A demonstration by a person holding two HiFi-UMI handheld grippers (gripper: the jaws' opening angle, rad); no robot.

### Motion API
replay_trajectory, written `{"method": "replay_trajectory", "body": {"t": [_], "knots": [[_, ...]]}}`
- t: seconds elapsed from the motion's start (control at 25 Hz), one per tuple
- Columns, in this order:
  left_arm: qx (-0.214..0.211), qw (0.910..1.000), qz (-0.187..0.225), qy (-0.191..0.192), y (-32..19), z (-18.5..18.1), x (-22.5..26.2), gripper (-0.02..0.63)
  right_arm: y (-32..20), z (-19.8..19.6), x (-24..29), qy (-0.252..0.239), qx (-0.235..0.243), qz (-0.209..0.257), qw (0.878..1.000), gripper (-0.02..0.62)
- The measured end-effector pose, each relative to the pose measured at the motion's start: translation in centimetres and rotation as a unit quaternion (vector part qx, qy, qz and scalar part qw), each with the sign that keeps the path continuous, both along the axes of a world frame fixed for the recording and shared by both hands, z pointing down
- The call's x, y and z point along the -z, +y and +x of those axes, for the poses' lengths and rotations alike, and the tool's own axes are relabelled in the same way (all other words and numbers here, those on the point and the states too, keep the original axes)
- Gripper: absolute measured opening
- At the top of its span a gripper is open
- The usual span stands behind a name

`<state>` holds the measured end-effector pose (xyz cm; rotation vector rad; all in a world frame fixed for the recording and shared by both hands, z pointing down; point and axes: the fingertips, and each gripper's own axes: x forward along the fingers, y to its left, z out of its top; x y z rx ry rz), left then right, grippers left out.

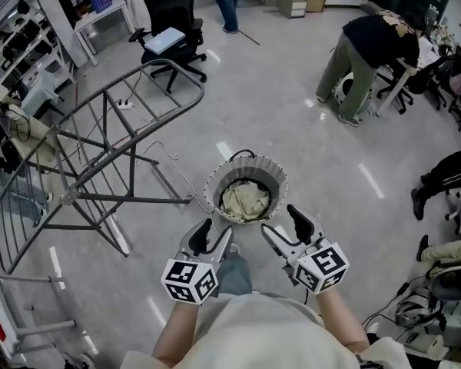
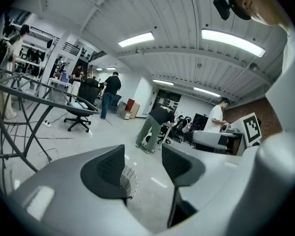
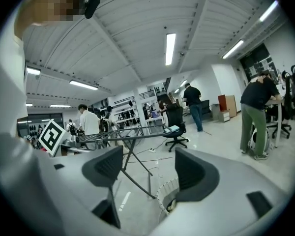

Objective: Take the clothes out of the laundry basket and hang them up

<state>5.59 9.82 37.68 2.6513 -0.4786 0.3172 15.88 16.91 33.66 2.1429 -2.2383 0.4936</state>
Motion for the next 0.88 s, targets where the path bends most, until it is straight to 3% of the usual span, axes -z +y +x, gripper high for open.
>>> {"method": "replay_trajectory", "body": {"t": [0.44, 0.72, 0.88], "knots": [[-0.069, 0.9968, -0.029, -0.027, -9.6, 6.0, -3.5, 0.224, -9.1, 3.8, -3.1, -0.004, -0.051, -0.046, 0.998, 0.321], [-0.123, 0.989, -0.055, -0.061, -11.5, 9.2, -9.3, 0.224, -10.9, 5.9, -7.7, -0.005, -0.093, -0.092, 0.991, 0.302], [-0.125, 0.9854, -0.068, -0.094, -11.8, 10.9, -14.0, 0.224, -11.1, 6.9, -11.9, -0.023, -0.107, -0.126, 0.986, 0.273]]}}
